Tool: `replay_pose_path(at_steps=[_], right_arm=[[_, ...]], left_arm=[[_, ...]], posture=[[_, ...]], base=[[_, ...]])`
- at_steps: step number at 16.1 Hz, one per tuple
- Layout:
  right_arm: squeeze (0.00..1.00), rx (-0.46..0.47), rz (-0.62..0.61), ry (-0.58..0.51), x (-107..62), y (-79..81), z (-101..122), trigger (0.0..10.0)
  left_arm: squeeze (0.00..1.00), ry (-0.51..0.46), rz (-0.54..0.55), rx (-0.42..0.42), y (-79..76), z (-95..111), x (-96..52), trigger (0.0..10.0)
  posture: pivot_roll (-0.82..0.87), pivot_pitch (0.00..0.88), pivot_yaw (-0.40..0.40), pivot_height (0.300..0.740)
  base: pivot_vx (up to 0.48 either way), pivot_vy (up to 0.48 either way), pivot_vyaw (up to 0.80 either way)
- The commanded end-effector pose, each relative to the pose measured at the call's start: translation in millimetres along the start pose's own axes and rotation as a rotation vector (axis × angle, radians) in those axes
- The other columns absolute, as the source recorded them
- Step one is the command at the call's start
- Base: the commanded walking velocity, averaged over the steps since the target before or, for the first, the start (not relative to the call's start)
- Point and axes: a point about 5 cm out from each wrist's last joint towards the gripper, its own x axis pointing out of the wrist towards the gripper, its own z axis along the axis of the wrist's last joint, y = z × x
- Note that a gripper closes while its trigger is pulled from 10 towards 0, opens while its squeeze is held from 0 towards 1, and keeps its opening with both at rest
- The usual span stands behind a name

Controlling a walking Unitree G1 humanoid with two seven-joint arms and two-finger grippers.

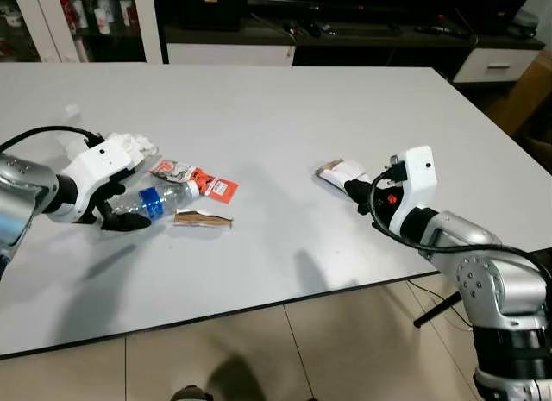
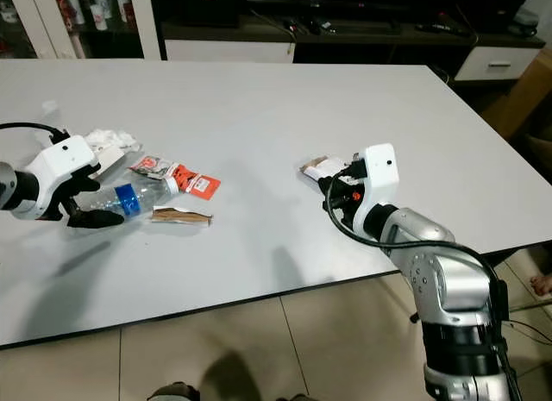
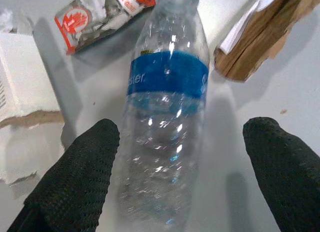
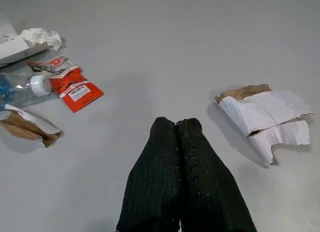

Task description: Picking trash to rubbish bin

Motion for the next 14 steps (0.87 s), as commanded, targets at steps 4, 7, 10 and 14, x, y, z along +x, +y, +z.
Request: replay_pose_path(at_steps=[4, 7, 10, 14], right_arm=[[0.00, 0.004, -0.002, 0.014, -4.2, 0.5, -0.8, 10.0], [0.00, -0.029, 0.046, 0.102, -7.1, 3.3, -10.6, 10.0], [0.00, -0.046, 0.062, 0.123, -8.9, 4.2, -14.8, 10.0], [0.00, -0.030, 0.262, 0.167, -21.9, 17.3, -23.5, 10.0]], left_arm=[[0.00, 0.048, -0.016, 0.048, 3.8, -2.7, 4.3, 10.0], [0.00, 0.065, -0.031, 0.056, 3.8, -5.2, 4.8, 10.0], [0.00, 0.063, -0.036, 0.056, 5.2, -6.0, 5.4, 0.0], [0.00, 0.051, -0.064, 0.047, 3.3, -5.9, 6.4, 0.0]], posture=[[0.02, 0.051, -0.115, 0.740], [0.02, 0.049, -0.113, 0.740], [0.02, 0.049, -0.113, 0.740], [0.02, 0.047, -0.106, 0.740]], base=[[0.000, 0.000, 0.00], [0.000, 0.000, 0.00], [0.000, 0.000, 0.00], [0.000, 0.000, 0.00]])
